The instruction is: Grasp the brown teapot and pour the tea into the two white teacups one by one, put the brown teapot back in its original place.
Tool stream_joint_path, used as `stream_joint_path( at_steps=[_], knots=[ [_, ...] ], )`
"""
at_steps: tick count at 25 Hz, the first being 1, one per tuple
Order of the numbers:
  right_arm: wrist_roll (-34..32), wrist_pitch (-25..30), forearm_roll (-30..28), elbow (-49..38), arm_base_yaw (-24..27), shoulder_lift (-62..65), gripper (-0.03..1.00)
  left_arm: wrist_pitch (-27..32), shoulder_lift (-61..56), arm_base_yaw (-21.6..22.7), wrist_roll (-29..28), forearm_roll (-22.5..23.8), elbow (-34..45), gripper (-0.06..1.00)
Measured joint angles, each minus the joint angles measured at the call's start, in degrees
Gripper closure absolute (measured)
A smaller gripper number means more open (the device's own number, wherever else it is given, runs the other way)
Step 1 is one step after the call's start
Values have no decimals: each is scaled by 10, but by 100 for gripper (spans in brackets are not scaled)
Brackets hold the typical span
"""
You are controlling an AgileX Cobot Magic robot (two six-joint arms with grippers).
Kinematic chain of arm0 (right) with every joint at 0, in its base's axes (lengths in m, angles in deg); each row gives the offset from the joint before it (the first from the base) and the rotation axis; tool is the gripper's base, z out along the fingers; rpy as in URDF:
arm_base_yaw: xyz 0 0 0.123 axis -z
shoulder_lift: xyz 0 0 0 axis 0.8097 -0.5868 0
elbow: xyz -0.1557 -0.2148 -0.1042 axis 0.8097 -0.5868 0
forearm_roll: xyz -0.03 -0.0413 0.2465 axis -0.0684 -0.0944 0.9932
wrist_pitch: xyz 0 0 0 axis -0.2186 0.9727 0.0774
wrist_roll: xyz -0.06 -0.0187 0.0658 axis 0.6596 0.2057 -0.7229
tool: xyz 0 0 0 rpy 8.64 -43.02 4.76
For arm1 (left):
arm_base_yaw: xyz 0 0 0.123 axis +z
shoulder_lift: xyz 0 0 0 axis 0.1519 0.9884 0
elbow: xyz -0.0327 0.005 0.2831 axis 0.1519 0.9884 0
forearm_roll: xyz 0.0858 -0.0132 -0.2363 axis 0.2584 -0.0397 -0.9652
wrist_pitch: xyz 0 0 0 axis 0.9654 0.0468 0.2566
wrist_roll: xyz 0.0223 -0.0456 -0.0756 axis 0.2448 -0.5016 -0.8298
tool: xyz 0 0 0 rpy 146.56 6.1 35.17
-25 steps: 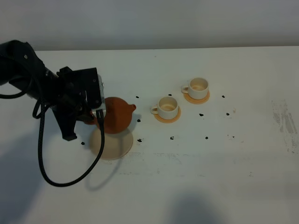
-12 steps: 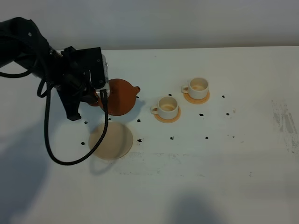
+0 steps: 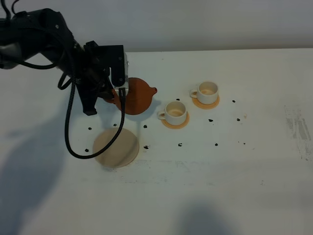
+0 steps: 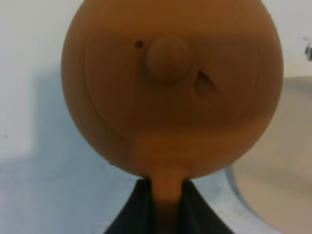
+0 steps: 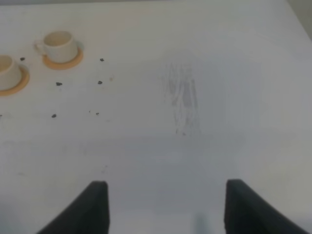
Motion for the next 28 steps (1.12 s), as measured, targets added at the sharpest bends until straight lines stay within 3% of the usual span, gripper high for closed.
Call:
stream_joint_path(
  at_steps=[12, 28],
  knots=[
    [0, 0, 0, 0, 0, 0, 47, -34, 27, -23, -2, 54, -24, 87],
    [0, 0, 0, 0, 0, 0, 47, -75, 34, -47, -2, 72, -24, 87]
  ],
)
